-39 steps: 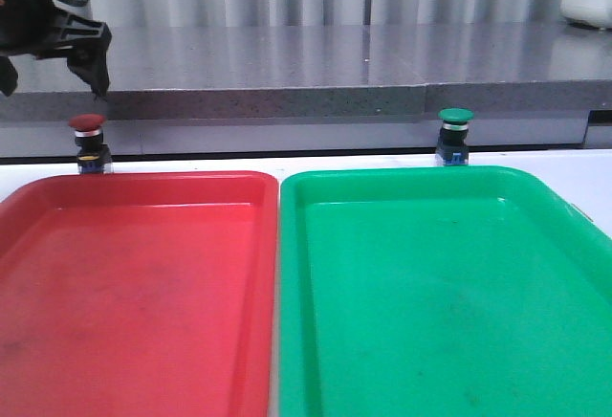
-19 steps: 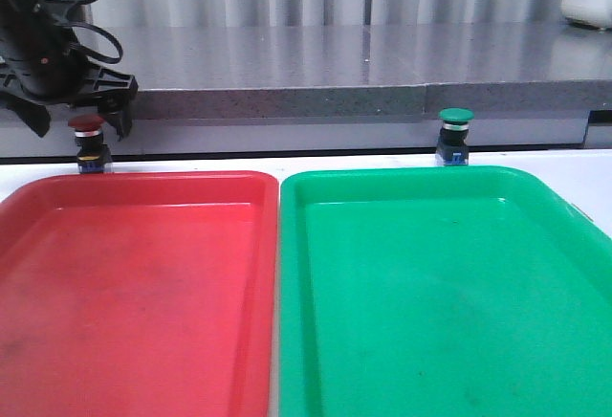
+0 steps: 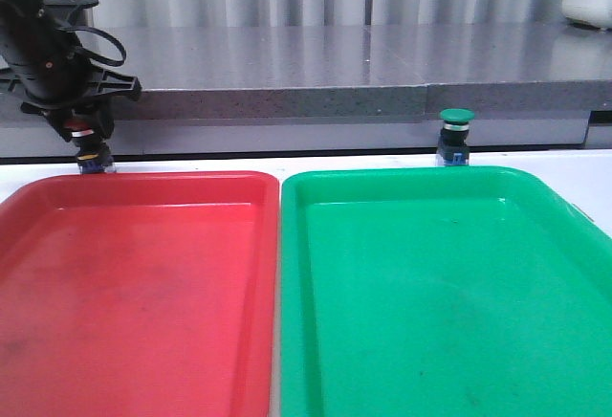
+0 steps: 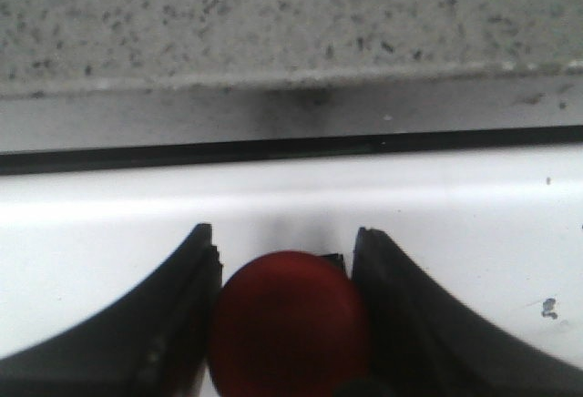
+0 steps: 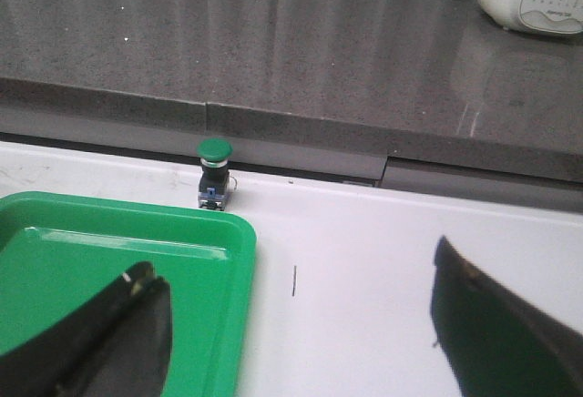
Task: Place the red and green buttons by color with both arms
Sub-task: 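Lift the red button with the left gripper and move it over the red tray, then lower the red button into the red tray and open the left gripper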
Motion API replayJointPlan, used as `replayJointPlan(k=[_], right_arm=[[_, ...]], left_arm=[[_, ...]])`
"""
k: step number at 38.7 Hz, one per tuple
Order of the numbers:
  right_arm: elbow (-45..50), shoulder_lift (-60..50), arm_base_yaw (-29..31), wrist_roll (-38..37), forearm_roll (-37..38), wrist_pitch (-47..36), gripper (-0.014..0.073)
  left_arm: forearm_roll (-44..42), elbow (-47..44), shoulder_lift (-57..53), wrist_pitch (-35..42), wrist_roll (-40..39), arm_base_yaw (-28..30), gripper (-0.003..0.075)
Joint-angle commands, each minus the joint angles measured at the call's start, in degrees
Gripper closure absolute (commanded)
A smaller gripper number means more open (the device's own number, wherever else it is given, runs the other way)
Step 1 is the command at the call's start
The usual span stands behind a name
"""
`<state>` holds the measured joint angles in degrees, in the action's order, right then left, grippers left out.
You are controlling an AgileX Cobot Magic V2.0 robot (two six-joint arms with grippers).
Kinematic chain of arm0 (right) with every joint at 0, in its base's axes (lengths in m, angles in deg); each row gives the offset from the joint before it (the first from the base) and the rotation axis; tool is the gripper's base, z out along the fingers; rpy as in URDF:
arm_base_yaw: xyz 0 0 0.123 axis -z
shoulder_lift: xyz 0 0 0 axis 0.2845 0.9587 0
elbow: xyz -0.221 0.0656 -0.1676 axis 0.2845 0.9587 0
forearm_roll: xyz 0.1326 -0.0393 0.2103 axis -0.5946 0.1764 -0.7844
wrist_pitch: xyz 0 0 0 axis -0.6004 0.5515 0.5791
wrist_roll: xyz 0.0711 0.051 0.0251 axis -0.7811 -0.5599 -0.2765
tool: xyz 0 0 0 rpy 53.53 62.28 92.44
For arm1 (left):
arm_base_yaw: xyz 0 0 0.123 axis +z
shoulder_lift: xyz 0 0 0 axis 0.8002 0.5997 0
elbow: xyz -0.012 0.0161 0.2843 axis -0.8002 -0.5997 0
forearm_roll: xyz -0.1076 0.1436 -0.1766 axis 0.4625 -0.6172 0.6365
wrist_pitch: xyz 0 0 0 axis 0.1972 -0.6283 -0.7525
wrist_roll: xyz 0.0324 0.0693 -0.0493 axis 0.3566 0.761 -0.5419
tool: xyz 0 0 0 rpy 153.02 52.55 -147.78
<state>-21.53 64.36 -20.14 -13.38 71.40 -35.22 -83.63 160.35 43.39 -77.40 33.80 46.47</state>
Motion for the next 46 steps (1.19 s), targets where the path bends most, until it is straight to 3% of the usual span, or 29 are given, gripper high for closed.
replayJointPlan(k=[1,12,22,33,46], right_arm=[[-2.0,0.7,0.4,0.2,-0.1,-4.3,-0.0008],[-2.0,0.7,0.4,0.2,-0.1,-4.3,-0.0008],[-2.0,0.7,0.4,0.2,-0.1,-4.3,-0.0008],[-2.0,0.7,0.4,0.2,-0.1,-4.3,-0.0008],[-2.0,0.7,0.4,0.2,-0.1,-4.3,-0.0008]], left_arm=[[0.9,1.9,-5.2,1.7,-0.2,-0.4,0.0715],[0.4,-2.8,-17.3,-2.1,-0.2,-1.6,0.0740],[-0.7,-24.2,-31.4,-2.1,-0.3,-11.8,0.0739],[-2.6,-32.7,-32.4,-4.9,-0.5,-23.0,0.0740],[-5.8,-37.0,-32.4,0.2,-3.9,-23.7,0.0739]])
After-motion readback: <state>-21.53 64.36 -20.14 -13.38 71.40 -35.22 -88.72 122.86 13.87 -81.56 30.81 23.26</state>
